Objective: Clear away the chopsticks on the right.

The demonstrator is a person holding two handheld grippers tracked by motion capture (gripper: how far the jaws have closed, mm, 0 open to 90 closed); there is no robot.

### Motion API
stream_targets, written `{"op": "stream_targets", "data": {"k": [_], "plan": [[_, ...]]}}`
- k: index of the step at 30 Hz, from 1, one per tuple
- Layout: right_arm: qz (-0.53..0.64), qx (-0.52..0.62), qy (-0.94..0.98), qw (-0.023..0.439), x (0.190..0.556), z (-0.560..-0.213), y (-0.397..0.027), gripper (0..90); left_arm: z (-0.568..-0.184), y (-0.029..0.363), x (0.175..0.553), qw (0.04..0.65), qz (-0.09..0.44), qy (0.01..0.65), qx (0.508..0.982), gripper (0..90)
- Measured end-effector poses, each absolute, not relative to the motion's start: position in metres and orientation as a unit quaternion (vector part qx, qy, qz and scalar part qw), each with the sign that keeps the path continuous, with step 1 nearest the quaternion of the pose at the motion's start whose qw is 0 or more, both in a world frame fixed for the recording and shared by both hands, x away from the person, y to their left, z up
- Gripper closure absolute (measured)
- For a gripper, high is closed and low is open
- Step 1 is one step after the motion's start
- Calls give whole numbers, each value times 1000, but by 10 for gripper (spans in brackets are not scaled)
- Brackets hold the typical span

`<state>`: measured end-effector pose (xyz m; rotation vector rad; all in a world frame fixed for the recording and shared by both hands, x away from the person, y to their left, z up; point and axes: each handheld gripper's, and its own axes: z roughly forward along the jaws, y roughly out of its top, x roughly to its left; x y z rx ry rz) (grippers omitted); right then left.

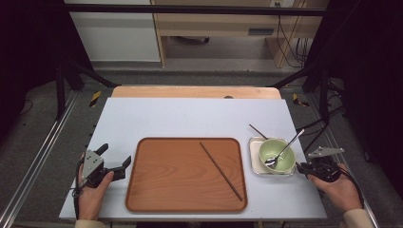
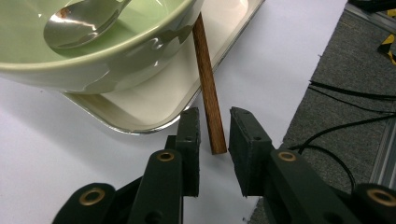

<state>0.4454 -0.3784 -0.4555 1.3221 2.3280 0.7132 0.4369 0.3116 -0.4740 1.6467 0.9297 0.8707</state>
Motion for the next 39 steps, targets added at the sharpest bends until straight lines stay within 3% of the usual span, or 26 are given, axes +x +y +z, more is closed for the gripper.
{"op": "stream_targets", "data": {"k": [9, 16, 30, 39], "plan": [[249, 460, 834, 174, 449, -457, -377, 836, -474, 312, 437, 505, 361, 385, 683, 23], [255, 473, 824, 181, 446, -451, -378, 842, -474, 312, 437, 506, 361, 386, 682, 23], [209, 542, 761, 289, 442, -399, -384, 843, -473, 313, 436, 508, 363, 386, 679, 22], [244, 544, 745, 300, 432, -362, -368, 843, -472, 315, 436, 509, 365, 387, 676, 22]]}}
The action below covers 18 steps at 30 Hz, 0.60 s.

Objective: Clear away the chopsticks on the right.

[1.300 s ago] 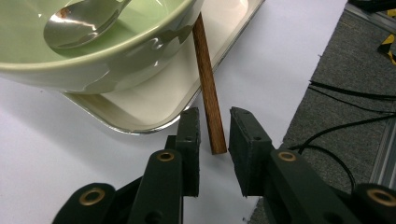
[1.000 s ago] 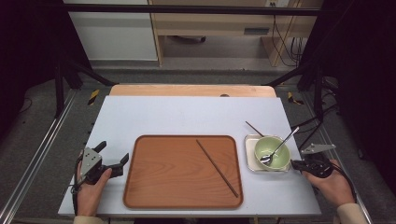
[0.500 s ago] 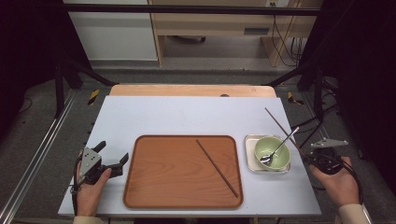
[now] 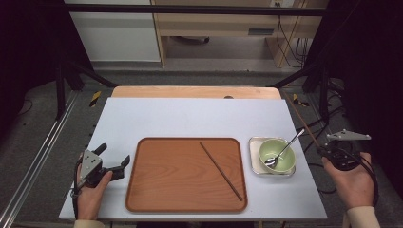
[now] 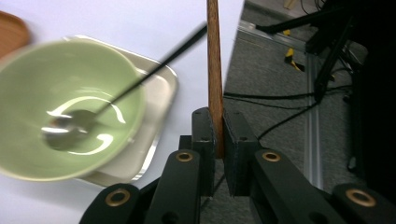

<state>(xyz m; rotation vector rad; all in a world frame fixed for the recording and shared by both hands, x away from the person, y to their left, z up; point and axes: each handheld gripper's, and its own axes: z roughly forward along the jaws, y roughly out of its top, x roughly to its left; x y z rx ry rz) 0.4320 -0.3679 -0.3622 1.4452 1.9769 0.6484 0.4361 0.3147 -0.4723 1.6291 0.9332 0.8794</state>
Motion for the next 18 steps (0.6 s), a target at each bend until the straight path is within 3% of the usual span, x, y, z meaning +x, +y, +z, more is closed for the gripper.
{"op": "stream_targets", "data": {"k": [11, 18], "plan": [[282, 498, 787, 229, 412, -344, -296, 843, -471, 317, 435, 514, 364, 388, 673, 22], [280, 478, 816, 167, 404, -369, -240, 843, -470, 319, 435, 518, 365, 390, 668, 23]]}}
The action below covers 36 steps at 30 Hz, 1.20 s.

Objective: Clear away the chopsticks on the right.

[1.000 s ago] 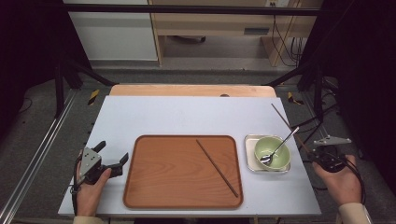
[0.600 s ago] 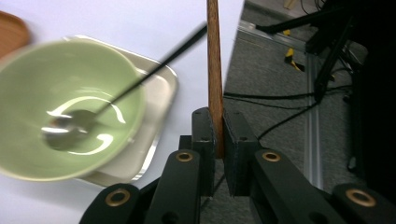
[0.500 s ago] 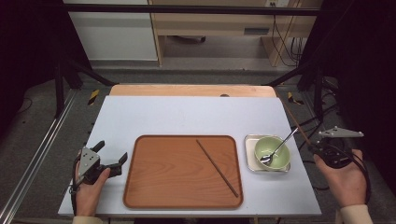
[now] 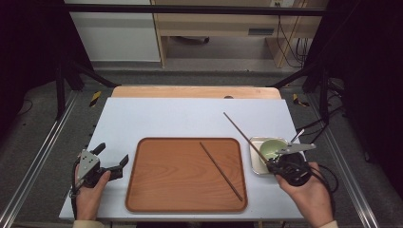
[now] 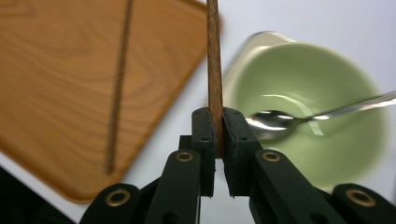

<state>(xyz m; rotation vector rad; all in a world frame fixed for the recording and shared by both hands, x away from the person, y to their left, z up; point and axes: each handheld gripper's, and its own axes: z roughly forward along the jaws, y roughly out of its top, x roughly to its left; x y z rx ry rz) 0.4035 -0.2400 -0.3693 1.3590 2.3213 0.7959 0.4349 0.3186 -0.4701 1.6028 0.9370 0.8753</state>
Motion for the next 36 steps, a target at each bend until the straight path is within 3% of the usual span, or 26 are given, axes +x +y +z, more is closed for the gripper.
{"op": "stream_targets", "data": {"k": [19, 36], "plan": [[274, 457, 839, 112, 380, -408, -163, 842, -469, 321, 435, 525, 363, 393, 662, 24], [247, 475, 839, 96, 367, -429, -147, 842, -468, 320, 434, 529, 362, 390, 661, 24]]}}
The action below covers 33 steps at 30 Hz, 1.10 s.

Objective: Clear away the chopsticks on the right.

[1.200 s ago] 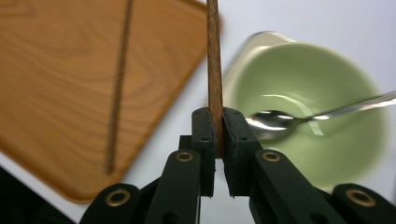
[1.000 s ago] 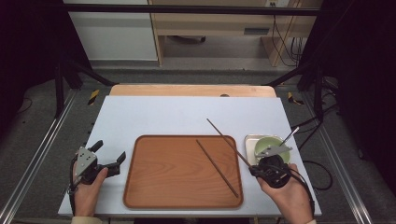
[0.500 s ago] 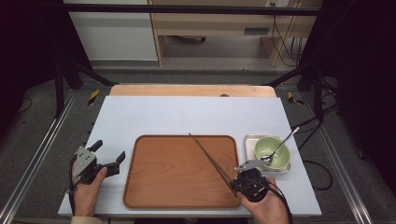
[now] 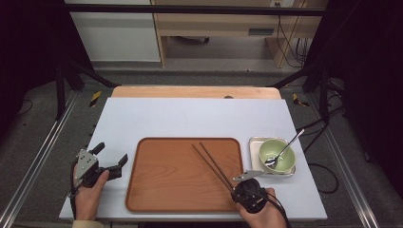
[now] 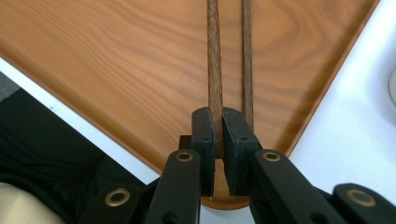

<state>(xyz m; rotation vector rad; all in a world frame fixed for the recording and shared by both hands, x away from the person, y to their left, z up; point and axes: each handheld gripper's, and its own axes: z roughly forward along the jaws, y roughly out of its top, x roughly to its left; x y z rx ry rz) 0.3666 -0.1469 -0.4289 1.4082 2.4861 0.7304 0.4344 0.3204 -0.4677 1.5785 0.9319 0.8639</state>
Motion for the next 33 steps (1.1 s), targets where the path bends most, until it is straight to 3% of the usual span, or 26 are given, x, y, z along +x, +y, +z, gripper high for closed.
{"op": "stream_targets", "data": {"k": [21, 29, 33], "plan": [[260, 496, 825, 76, 375, -453, -146, 837, -463, 312, 434, 528, 357, 382, 669, 28], [289, 483, 824, 71, 375, -447, -153, 732, -457, 305, 433, 525, 355, 374, 677, 30], [317, 460, 825, 86, 378, -444, -160, 613, -454, 299, 434, 514, 351, 372, 688, 35]]}}
